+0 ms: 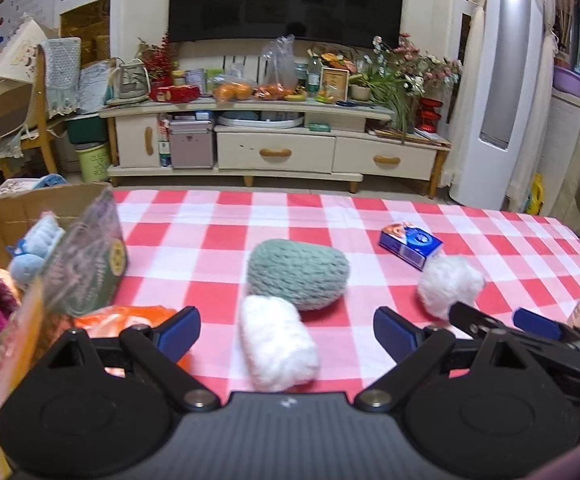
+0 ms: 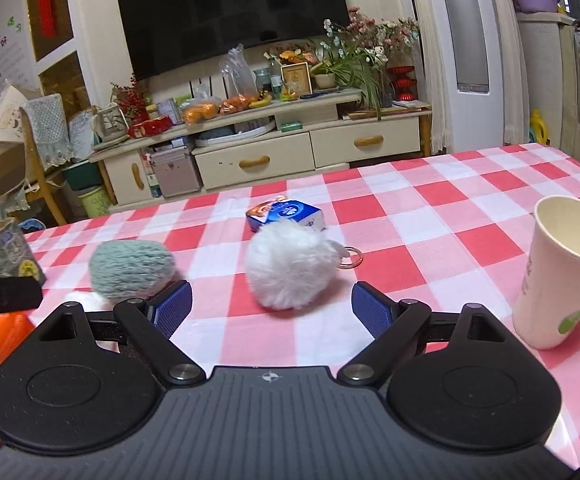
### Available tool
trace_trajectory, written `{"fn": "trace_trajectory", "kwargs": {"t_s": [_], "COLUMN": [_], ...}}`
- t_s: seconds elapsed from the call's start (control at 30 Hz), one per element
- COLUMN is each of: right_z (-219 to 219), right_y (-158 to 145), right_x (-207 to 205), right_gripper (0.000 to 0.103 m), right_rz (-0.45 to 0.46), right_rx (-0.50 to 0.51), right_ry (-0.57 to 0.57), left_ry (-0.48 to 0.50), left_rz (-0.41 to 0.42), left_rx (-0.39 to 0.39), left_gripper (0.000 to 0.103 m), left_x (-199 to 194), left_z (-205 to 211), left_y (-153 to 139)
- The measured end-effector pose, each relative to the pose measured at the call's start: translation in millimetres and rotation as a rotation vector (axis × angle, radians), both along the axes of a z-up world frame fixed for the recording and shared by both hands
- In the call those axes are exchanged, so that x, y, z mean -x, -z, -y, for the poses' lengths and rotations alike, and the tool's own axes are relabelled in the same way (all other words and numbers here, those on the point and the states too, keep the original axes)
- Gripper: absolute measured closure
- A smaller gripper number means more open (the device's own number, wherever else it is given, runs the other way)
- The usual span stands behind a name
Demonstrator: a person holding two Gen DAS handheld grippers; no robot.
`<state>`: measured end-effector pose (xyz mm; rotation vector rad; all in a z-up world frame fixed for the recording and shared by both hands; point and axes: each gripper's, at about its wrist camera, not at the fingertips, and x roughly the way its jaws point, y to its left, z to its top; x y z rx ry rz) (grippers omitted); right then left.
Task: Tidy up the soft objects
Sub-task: 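Grasp the white fuzzy roll with the left tool while the right tool grasps the white pompom keychain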
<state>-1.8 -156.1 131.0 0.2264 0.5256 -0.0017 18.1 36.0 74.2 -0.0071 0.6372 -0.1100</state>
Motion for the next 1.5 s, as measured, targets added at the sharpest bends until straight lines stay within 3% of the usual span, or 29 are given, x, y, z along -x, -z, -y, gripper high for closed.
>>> {"fn": "trace_trajectory", "kwargs": {"t_s": [0.43, 0.7, 0.9, 1.2, 1.3, 1.4, 1.5], "right_z": [10.7, 4.4, 2.4, 7.1, 7.1, 7.4, 7.5], "right_y": [12.6, 19.6, 21.5, 25.4, 26.1, 26.7, 27.1], "right_x": [-33.3, -47.8, -54.8, -62.2, -62.4, -61.9, -61.2], "right_gripper": [0.000, 0.000, 0.000, 0.001, 0.007, 0.019, 0.027], "right_rz": [-0.021, -0.036, -0.048, -0.070, -0.070, -0.069, -0.070], "right_rx": [-0.039, 0.039, 0.042, 0.027, 0.024, 0.015, 0.004], "right_ry": [-0.015, -0.054, -0.075, -0.046, -0.046, -0.055, -0.062], "left_ry": [-0.052, -0.079, -0.098, -0.097, -0.090, -0.090, -0.090], "left_rz": [-0.057, -0.080, -0.105, -0.135, -0.141, -0.144, -0.149], "left_rx": [-0.009, -0.024, -0.035, -0.022, -0.018, -0.016, -0.004], "left_gripper": [0.010, 0.010, 0.014, 0.035, 0.040, 0.044, 0.054], "left_x": [-30.9, -45.4, -52.8, -59.6, -59.8, -59.7, -59.7], "left_z": [9.1, 14.2, 12.4, 9.8, 11.0, 10.8, 9.2], "left_y": [28.5, 41.3, 50.2, 56.6, 58.0, 58.2, 57.9]}}
